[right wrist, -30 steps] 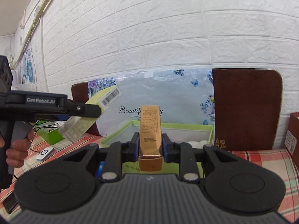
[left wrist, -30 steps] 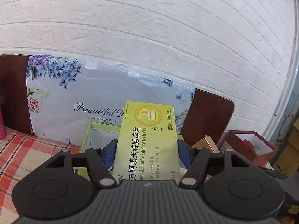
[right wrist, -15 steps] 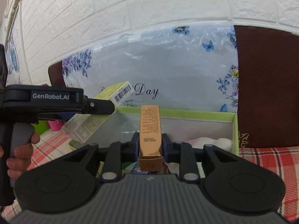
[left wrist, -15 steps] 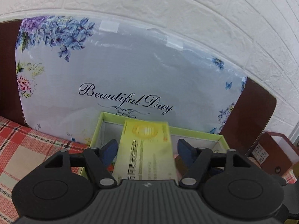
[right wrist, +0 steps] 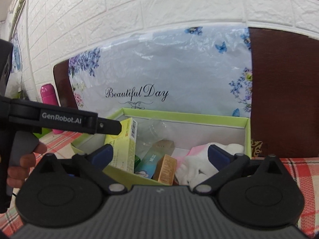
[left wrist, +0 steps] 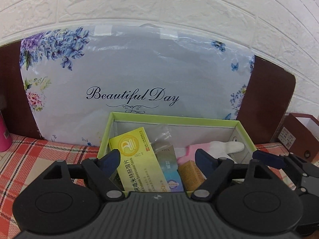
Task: Organize objects
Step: 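Lower both held boxes into the lime-green box and open both tools, then withdraw both tools from the green box back toward the table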
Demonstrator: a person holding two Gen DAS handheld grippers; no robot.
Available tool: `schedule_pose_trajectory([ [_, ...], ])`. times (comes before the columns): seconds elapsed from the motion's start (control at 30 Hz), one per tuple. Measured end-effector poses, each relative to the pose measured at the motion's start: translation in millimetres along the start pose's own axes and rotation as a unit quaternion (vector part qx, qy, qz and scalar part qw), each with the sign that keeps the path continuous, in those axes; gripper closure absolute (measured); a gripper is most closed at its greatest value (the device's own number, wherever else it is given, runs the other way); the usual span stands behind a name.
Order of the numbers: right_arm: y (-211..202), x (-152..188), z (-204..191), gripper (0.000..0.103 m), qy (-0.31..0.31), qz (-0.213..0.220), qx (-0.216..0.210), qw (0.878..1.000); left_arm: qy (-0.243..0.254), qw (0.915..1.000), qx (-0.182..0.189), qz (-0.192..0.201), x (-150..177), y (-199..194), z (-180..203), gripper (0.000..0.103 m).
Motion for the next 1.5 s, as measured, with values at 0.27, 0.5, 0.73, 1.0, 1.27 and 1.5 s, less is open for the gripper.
schedule_pose_trajectory([
  [0.27, -51, -8, -9, 0.000, 0.013, 0.026, -0.005, 1.000, 0.020, 0.9995, 0.017, 0.019, -3, -54, 28, 0.018],
  [0.5, -96, -1, -22, 0.000, 0.017, 0.043, -0.019, 0.999, 0.012, 0.9994, 0.026, 0.019, 16, -96, 36, 0.018],
  [0.73, -132, 22, -30, 0.000, 0.034, 0.045, -0.025, 0.998, -0.011, 0.9991, 0.035, 0.020, 54, -136, 33, 0.018],
  [1.0, -161, 70, -37, 0.000, 0.029, 0.020, -0.022, 0.999, -0.052, 0.9979, 0.035, -0.015, 115, -150, 30, 0.018],
  [1.27, -167, 130, -30, 0.000, 0.051, -0.041, 0.005, 0.998, -0.092, 0.9937, 0.022, -0.060, 167, -140, 16, 0.018],
  [1.5, -174, 145, -17, 0.000, 0.065, -0.052, 0.029, 0.996, -0.115, 0.9901, -0.012, -0.079, 180, -114, -1, 0.018],
])
Point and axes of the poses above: each gripper's, at about its wrist camera, not at the fingertips, and y roughly the way its jaws point, z to its right, x to its underside, the point moved 4 cm from there along y, roughly the way its jaws point, and after that the axes turned 5 degrees about y, right-handed, at the moved point
